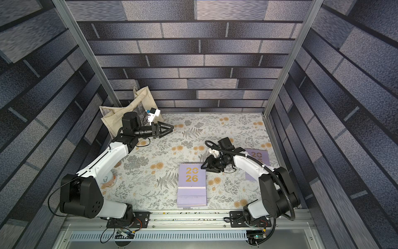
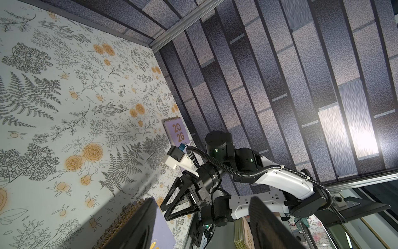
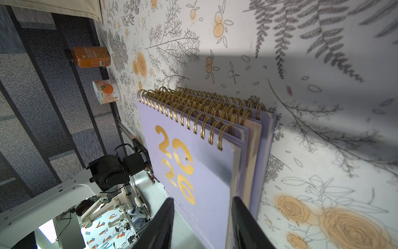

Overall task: Stack the calendars
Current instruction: Place the calendar at the calendar, then adjust the calendar at the center of the board.

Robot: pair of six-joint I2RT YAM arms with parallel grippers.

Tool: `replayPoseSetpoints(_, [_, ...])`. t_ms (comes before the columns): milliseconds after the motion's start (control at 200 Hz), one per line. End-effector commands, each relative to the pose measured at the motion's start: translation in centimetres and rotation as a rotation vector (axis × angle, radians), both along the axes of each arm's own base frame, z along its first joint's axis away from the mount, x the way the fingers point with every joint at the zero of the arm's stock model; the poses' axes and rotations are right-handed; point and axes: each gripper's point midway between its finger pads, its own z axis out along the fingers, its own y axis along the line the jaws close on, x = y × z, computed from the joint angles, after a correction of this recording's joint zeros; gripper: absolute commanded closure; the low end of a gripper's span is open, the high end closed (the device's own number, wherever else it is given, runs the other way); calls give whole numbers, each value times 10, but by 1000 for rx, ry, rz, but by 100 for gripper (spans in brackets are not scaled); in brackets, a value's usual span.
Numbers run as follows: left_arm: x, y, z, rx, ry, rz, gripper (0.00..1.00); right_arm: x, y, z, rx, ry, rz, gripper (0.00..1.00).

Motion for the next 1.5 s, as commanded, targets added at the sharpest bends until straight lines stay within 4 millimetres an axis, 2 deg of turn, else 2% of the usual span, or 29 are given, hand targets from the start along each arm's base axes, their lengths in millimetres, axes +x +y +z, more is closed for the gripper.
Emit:
replayPoseSetpoints(0, [-2,-6,-2,2,3,-25,28,5,-11,15,-60,-68,16,52])
replayPoseSetpoints(80, [-2,-15,-6,51,7,-37,20,19,-25,28,-47,-106,-34,49])
replayPoseSetpoints(240, [-3,-53,-9,94,0,-105,0,50,-83,57,-58,-189,-193,42])
replayPoseSetpoints(356, [4,-87,-16,100,17,-155,0,60,-127,69,-159,-226,-280,29])
replayPoseSetpoints(426, [9,-109,-25,100,45,-184,0,60,-155,65,-206,-187,-369,22])
replayPoseSetpoints(451, [9,-117,-28,100,54,-199,0,66,-167,74,-229,-207,-408,20])
replayPoseSetpoints(516, [10,-137,-36,102,72,-235,0,64,-198,68,-307,-169,-495,15])
replayPoseSetpoints(636, [7,-169,-47,109,87,-294,0,61,-237,60,-371,-131,-622,6])
replayPoseSetpoints(832, [13,-201,-62,122,105,-332,0,49,-304,47,-581,-73,-759,0])
replayPoseSetpoints(897, [16,-211,-64,123,107,-347,0,51,-317,44,-568,-55,-828,0])
replayPoseSetpoints(987, [19,-220,-70,130,114,-363,0,51,-338,35,-636,-40,-875,0])
replayPoseSetpoints(1122, [19,-226,-78,126,122,-383,0,53,-351,25,-647,-38,-889,0])
replayPoseSetpoints(1132, [19,-226,-79,126,123,-383,0,54,-351,26,-640,-42,-891,0])
replayPoseSetpoints(1152, [19,-226,-79,126,124,-385,0,50,-349,15,-623,-22,-888,0])
replayPoseSetpoints(1202, [21,-226,-82,123,128,-387,0,54,-351,10,-595,-37,-899,0])
replayPoseSetpoints(1277, [22,-225,-85,117,130,-393,0,66,-357,6,-570,-100,-907,1])
replayPoseSetpoints(1498, [35,-212,-86,95,118,-363,0,82,-374,-5,-577,-142,-899,5])
